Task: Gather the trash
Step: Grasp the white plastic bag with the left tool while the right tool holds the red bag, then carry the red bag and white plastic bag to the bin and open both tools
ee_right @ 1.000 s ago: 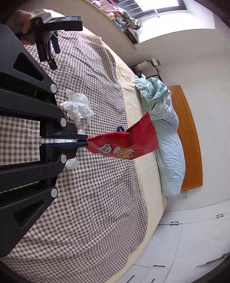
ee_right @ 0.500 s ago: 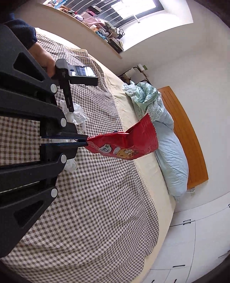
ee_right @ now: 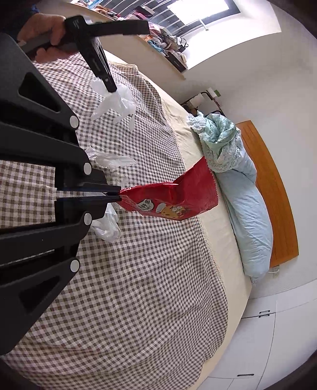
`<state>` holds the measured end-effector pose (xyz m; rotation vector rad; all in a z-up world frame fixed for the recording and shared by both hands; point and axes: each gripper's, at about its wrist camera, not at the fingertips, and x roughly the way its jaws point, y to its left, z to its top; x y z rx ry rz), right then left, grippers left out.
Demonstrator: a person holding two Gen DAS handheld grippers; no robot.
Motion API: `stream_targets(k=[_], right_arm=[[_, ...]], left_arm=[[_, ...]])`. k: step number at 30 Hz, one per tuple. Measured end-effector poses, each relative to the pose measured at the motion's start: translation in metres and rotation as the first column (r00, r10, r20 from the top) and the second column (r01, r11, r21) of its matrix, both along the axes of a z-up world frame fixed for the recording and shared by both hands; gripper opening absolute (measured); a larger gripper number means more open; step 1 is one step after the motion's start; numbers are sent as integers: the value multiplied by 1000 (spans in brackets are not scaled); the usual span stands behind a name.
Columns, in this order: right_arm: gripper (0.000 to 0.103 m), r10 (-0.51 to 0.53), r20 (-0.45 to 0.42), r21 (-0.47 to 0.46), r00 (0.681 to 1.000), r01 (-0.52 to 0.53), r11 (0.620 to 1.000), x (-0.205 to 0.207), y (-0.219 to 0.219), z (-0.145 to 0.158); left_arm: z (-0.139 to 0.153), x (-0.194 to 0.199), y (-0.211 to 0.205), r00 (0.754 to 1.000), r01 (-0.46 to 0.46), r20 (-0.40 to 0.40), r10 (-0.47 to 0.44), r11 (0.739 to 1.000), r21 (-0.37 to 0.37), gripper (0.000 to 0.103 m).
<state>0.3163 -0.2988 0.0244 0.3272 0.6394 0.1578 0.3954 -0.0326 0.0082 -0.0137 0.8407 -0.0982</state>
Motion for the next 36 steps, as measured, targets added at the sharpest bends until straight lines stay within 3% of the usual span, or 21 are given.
stream_targets(k=[6, 10, 13, 15, 17, 21, 25, 27, 32, 36], right_arm=[[3, 42, 37, -26, 998, -41, 999, -20, 19, 15], [3, 97, 33, -38, 995, -96, 995, -53, 37, 8], [3, 108, 4, -124, 994, -106, 987, -90, 48, -13], [3, 98, -11, -141, 995, -99, 985, -111, 47, -25], [3, 40, 2, -177, 999, -39, 983, -125, 42, -25], [3, -34, 37, -195, 999, 40, 980, -139, 31, -23], [3, -61, 22, -185, 998, 64, 981, -157, 16, -18], [3, -70, 41, -259, 997, 78, 963, -173, 4, -5], [3, -99, 25, -301, 995, 101, 948, -227, -68, 25], [3, -159, -49, -434, 986, 123, 893, -286, -122, 7]], left_arm=[[30, -84, 20, 996, -18, 87, 26, 995, -93, 0], [12, -130, 23, 991, -7, 129, 32, 982, -186, 0], [-19, -143, 16, 998, -12, 60, 20, 992, -128, 0], [-25, -148, 19, 999, -8, 41, 14, 991, -137, 0], [-20, -153, 21, 998, -2, 66, 11, 990, -141, 0], [-7, -168, 15, 989, 5, 145, 6, 997, -75, 0], [-11, -176, -5, 979, -24, 203, 6, 996, 89, 0], [-12, -180, -13, 977, -10, 213, -16, 993, 121, 0], [-5, -193, -28, 975, 84, 202, -93, 995, 52, 0], [-3, -208, -56, 979, 154, 139, -151, 988, -13, 0]])
